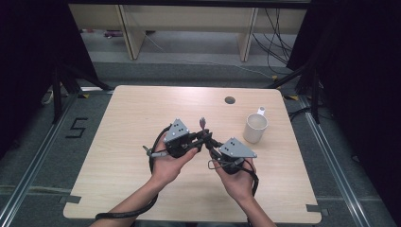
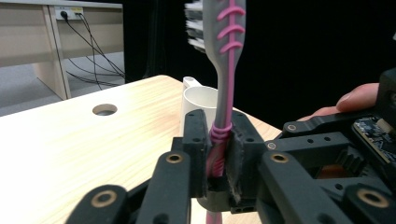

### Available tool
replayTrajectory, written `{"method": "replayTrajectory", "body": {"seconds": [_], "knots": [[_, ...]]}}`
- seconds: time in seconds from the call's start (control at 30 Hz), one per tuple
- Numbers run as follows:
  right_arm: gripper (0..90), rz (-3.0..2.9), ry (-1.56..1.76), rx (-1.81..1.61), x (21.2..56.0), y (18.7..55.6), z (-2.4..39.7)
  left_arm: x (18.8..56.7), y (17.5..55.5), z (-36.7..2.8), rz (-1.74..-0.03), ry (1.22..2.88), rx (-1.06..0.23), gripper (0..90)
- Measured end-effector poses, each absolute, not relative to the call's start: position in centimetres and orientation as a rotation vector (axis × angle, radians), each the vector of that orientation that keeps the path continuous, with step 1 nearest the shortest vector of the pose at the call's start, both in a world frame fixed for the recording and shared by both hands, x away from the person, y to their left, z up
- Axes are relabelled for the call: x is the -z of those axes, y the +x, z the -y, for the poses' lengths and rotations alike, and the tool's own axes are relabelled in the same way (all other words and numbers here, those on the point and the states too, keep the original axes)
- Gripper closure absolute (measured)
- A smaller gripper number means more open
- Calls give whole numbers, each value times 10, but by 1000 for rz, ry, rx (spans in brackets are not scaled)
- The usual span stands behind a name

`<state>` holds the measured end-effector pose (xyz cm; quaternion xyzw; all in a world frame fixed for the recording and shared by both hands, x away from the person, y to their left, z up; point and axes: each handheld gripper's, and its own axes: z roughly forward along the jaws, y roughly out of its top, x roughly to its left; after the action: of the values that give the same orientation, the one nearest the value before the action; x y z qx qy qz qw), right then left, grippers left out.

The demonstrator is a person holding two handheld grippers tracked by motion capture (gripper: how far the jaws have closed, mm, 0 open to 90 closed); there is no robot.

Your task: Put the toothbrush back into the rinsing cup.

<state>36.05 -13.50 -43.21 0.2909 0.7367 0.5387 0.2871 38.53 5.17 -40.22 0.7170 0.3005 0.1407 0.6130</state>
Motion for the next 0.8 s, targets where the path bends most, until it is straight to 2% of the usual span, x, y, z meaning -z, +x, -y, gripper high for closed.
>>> {"method": "replayTrajectory", "body": {"seconds": [0.03,0.07,0.17,0.27,0.4,0.8], "knots": [[832,-1976,776,-1437,432,361,136,402,386,-51,-691,1642,-315,685],[833,-1976,801,-1437,432,361,137,402,385,-52,-691,1639,-317,602],[833,-1980,845,-1446,432,363,141,403,384,-54,-682,1636,-330,471],[833,-1967,880,-1461,433,367,148,403,382,-59,-665,1641,-353,390],[833,-1910,924,-1478,427,374,163,402,377,-75,-665,1644,-394,354],[833,-1766,975,-1459,408,388,207,411,380,-138,-780,1634,-518,330]]}}
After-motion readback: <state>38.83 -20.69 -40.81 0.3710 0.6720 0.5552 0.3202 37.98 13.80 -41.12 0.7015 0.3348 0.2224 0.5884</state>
